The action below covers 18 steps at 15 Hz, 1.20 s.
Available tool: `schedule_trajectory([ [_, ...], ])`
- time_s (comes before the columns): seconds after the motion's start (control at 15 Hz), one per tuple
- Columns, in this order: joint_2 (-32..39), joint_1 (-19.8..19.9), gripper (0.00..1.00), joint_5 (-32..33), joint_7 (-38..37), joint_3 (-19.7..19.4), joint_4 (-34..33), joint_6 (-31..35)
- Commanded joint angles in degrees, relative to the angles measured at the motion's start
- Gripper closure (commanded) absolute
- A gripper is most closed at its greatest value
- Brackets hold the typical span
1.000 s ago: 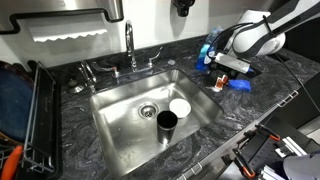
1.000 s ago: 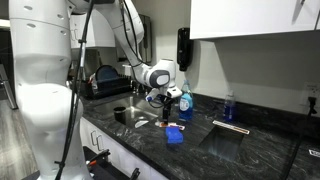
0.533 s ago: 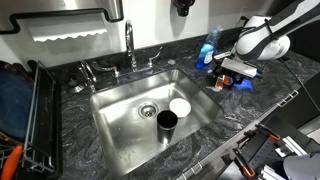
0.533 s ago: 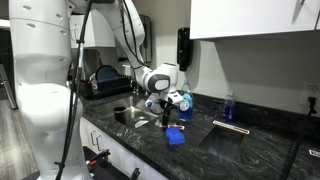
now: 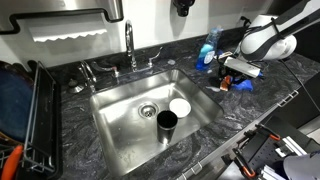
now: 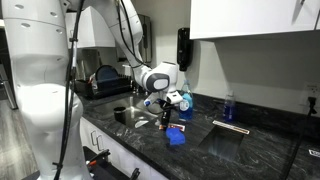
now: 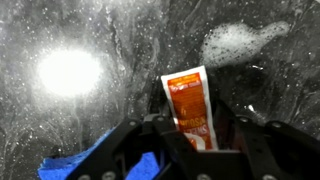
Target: Move the orange sachet backwards
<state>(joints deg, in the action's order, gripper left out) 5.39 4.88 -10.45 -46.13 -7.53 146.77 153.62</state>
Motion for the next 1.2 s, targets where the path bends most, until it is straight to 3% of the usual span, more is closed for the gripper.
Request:
schedule_trajectory([
  [0.0, 1.1, -0.8, 0.83, 0.2, -2.0, 0.3, 1.2, 1.8],
  [0.13, 1.0, -1.1, 0.98, 0.3, -2.5, 0.6, 1.1, 1.8],
  [0.2, 0.9, -1.3, 0.99, 0.4, -2.8, 0.7, 1.1, 1.8],
  [0.8, -1.7, -3.8, 1.0, 6.0, -9.8, 1.4, -0.4, 2.1],
  [1.13, 0.7, -5.0, 1.0, 6.1, -15.0, 2.5, -4.3, 3.5],
])
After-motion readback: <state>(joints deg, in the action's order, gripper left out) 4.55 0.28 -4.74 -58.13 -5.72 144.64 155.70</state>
